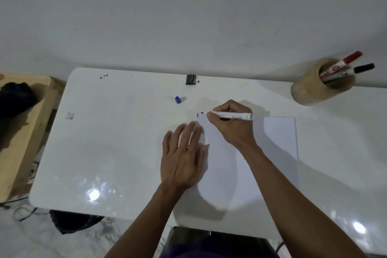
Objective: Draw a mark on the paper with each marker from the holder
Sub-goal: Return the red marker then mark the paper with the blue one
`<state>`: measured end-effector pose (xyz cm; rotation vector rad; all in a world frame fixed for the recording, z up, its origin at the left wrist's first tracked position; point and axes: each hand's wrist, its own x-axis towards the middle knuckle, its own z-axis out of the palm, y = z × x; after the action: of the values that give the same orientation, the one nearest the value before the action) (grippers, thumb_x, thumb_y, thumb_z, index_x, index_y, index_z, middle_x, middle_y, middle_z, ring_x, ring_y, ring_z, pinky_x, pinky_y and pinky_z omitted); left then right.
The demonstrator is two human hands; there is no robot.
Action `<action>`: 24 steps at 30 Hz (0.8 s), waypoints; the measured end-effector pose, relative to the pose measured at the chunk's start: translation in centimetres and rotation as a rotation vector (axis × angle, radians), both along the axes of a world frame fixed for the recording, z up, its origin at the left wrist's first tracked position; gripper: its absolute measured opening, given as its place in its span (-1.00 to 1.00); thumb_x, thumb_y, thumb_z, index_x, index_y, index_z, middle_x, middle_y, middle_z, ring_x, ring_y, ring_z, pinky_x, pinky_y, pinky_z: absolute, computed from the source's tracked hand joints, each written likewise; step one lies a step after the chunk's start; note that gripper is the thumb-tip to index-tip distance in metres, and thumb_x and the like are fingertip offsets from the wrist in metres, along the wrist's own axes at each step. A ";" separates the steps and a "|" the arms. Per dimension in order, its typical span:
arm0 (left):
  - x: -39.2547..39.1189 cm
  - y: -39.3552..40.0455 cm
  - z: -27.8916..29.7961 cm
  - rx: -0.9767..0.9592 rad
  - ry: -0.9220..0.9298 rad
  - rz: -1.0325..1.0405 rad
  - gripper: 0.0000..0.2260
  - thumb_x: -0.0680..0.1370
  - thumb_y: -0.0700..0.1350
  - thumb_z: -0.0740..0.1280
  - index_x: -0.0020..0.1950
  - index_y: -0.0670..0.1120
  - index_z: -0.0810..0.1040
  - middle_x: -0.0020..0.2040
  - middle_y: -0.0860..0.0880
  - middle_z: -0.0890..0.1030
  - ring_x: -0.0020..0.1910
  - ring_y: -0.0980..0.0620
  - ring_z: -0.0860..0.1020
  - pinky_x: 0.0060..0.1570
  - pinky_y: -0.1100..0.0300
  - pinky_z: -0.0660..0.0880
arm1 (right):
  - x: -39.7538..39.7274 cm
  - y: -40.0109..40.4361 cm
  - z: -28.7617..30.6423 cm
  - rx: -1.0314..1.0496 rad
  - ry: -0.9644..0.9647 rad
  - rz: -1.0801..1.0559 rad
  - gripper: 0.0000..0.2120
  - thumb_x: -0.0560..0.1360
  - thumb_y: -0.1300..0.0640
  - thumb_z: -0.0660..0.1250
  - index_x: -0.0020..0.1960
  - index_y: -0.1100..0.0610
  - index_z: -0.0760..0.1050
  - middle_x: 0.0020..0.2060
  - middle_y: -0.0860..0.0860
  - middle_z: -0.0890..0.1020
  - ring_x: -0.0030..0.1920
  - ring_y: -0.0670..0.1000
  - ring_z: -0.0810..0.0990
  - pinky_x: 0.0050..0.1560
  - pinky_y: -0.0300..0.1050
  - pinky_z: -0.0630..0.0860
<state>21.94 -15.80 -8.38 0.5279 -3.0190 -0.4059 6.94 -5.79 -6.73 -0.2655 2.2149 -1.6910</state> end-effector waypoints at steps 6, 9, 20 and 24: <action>0.0 0.0 -0.4 -0.043 0.021 0.004 -0.56 0.65 0.08 0.14 0.48 -0.05 0.43 0.51 -0.02 0.44 0.48 -0.15 0.38 0.45 -0.16 0.25 | -0.2 -0.1 -0.8 0.037 0.036 0.015 -0.83 0.37 0.22 0.61 -0.25 0.24 0.63 -0.31 0.07 0.73 -0.31 0.04 0.68 -0.34 -0.22 0.56; 0.0 0.1 -0.5 -0.061 0.039 0.006 -0.56 0.65 0.08 0.14 0.48 -0.06 0.43 0.50 -0.02 0.45 0.48 -0.15 0.39 0.43 -0.18 0.27 | -0.2 -0.1 -0.8 0.051 0.059 0.029 -0.83 0.37 0.21 0.61 -0.25 0.23 0.63 -0.31 0.06 0.72 -0.33 0.01 0.66 -0.35 -0.25 0.55; 0.0 0.0 -0.7 -0.076 0.039 0.010 -0.56 0.64 0.09 0.15 0.48 -0.04 0.43 0.51 -0.02 0.44 0.49 -0.14 0.38 0.46 -0.17 0.25 | -0.3 -0.3 -1.0 0.074 0.064 0.044 -0.83 0.38 0.19 0.61 -0.22 0.23 0.64 -0.32 0.05 0.72 -0.34 -0.02 0.66 -0.35 -0.31 0.52; 0.0 0.0 -0.8 -0.082 0.042 0.011 -0.56 0.64 0.09 0.15 0.48 -0.04 0.43 0.51 -0.02 0.44 0.49 -0.14 0.38 0.45 -0.17 0.27 | -0.4 -0.2 -1.1 0.102 0.082 0.064 -0.82 0.38 0.17 0.62 -0.23 0.22 0.64 -0.32 0.05 0.72 -0.33 -0.02 0.66 -0.35 -0.31 0.53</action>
<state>21.92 -15.77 -9.17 0.5232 -2.9759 -0.2880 6.59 -5.96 -7.82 -0.3821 2.3174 -1.5553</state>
